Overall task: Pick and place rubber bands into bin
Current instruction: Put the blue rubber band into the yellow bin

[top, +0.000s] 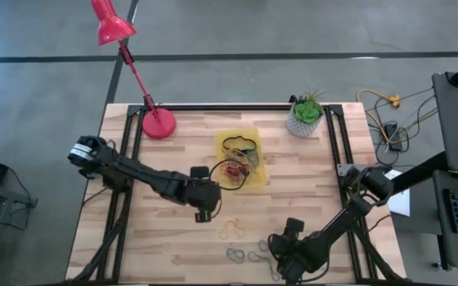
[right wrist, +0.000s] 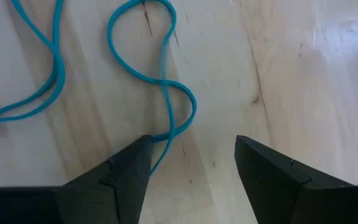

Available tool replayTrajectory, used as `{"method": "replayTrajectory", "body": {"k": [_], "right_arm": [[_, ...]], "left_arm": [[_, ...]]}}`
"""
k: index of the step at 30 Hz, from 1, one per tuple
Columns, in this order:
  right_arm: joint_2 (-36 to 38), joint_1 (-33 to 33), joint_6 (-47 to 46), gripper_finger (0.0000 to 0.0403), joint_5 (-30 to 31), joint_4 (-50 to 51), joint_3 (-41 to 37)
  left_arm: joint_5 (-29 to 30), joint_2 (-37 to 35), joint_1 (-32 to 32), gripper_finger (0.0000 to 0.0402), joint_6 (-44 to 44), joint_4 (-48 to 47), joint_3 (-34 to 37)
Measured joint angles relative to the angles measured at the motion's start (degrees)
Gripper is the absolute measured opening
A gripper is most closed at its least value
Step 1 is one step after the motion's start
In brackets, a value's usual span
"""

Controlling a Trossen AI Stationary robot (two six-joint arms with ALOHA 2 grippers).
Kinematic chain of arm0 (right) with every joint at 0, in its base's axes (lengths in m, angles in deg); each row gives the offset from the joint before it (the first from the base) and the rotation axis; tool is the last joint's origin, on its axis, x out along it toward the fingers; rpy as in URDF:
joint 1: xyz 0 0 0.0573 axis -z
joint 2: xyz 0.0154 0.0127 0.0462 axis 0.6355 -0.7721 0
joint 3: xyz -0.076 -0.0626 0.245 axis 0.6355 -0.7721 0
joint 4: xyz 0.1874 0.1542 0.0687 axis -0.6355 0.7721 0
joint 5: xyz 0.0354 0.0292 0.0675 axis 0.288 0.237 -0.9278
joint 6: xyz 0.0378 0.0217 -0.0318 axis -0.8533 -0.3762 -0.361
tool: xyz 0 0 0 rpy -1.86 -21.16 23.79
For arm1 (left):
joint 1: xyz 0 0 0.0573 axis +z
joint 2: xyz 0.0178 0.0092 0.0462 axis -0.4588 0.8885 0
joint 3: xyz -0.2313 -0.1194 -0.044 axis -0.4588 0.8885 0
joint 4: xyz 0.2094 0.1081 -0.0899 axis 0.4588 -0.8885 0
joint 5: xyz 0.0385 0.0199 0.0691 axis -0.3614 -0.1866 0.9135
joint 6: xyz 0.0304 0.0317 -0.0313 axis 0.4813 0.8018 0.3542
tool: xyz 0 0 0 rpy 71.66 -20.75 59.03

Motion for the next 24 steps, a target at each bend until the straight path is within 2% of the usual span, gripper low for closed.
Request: {"method": "replayTrajectory", "body": {"k": [4,11,21,24], "right_arm": [[0.32,0.73,-1.10,0.0219,-2.15,0.42,0.83],[1.28,3.34,0.34,0.0219,-7.95,-3.63,1.00],[-0.65,6.19,-0.88,0.0218,-7.84,-5.57,0.37],[-1.39,6.17,-1.51,0.0201,-7.84,-5.37,0.18]], "left_arm": [[0.05,0.00,-1.35,0.0151,-3.15,-0.11,2.07],[1.30,0.00,-2.14,0.0151,-3.31,0.33,2.49],[1.30,0.00,-2.70,0.0151,-3.31,0.17,2.49],[1.28,0.00,-3.08,0.0151,-3.31,0.14,2.49]]}}
